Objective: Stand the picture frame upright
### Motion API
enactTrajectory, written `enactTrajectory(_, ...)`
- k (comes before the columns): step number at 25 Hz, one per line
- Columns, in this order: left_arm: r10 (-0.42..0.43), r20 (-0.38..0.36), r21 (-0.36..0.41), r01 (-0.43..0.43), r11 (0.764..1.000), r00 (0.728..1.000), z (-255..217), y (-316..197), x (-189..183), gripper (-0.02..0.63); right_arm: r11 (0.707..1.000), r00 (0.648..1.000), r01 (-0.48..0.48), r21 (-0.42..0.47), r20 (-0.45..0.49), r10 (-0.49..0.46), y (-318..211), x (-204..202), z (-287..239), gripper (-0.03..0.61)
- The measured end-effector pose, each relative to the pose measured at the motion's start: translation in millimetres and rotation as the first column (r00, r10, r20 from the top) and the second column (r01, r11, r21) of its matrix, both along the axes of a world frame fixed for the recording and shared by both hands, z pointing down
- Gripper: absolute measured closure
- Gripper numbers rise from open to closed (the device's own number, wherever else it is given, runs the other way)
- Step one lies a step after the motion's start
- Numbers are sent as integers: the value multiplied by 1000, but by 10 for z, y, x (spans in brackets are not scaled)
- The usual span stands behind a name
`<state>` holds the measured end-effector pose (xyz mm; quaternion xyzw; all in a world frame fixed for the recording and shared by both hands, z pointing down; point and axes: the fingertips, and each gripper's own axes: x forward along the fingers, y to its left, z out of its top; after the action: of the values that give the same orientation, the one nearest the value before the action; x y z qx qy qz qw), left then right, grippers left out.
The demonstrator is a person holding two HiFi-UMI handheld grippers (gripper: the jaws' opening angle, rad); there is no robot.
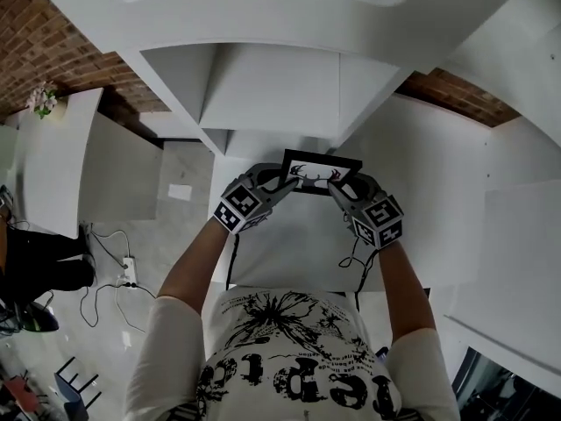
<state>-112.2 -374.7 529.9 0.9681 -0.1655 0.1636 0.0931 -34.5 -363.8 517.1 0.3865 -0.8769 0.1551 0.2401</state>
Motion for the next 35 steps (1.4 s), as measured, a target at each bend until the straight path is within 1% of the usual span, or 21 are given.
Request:
enactTrajectory(5,-2,45,-2,2,1000,999,123,-183,15,494,1000,998,-21,-5,-67,21,-201,14,105,442)
enactTrajectory(7,-9,50,1,9,1000,999,149,-249,9,494,1000,997,-29,-10,-76,28,-262,12,141,439)
enactTrajectory(10,-24,43,-20,25,1000,999,181,-320,-26,489,999,996,-33,-19,-82,32,-346,-26,187,437)
enactTrajectory(15,-48,76,-24,50,998,996,295,-439,-105,479,999,994,-42,-17,-103,40,-446,-93,253,436)
enactTrajectory(17,-56,77,-25,59,998,995,307,-460,-109,477,999,993,-46,-12,-110,44,-458,-105,258,434)
enactTrajectory(25,-96,82,-51,100,994,992,332,-533,-142,462,998,992,-65,2,-109,65,-529,-127,261,430)
enactTrajectory(28,-123,88,-68,129,989,989,321,-573,-156,449,996,991,-85,3,-101,85,-536,-115,262,430)
enactTrajectory(31,-151,93,-68,157,985,984,313,-635,-179,439,994,990,-110,-4,-87,109,-564,-114,263,430)
enactTrajectory(35,-160,99,-84,169,982,982,317,-651,-176,436,993,989,-115,1,-94,114,-587,-101,257,430)
